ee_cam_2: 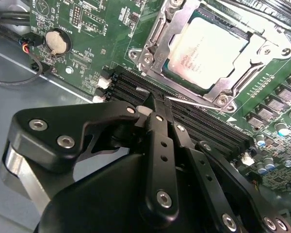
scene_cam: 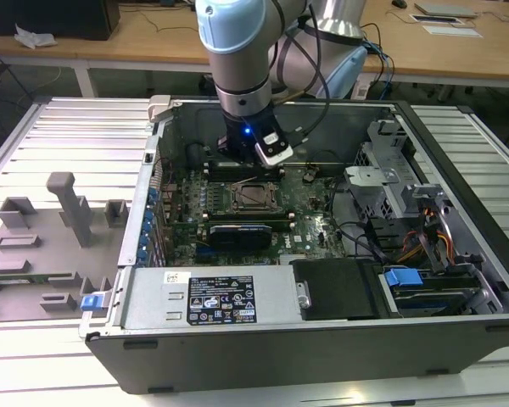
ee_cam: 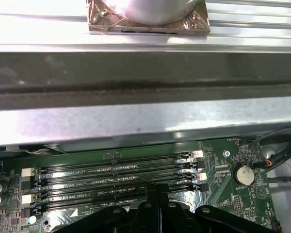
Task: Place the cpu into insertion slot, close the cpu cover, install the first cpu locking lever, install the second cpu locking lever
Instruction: 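Install the first cpu locking lever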
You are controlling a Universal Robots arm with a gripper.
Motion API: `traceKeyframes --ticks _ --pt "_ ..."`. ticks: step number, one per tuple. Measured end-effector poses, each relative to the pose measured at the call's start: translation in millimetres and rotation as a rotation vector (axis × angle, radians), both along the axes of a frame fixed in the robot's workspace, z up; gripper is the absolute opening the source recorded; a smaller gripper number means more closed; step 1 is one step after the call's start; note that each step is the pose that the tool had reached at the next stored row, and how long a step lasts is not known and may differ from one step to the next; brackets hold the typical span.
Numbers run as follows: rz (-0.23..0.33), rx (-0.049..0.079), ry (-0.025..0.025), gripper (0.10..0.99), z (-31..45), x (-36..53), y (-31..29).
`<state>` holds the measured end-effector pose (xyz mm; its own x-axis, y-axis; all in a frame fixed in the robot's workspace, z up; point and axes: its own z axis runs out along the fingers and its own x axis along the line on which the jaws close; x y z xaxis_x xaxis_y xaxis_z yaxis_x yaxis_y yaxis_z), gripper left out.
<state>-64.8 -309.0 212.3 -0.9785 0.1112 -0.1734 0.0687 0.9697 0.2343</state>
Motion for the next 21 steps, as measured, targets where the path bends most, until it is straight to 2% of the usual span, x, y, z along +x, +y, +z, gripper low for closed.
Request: traceKeyframes --ticks 11,16,21 --pt "-0.03 -0.015 -0.0006 0.106 -10.9 -0.1 0.5" --pt "-0.044 -0.021 -0.0003 0.106 -14.1 -0.1 0.4" --pt "-0.05 -0.021 -0.0004 0.106 -15.5 0.1 0.5"
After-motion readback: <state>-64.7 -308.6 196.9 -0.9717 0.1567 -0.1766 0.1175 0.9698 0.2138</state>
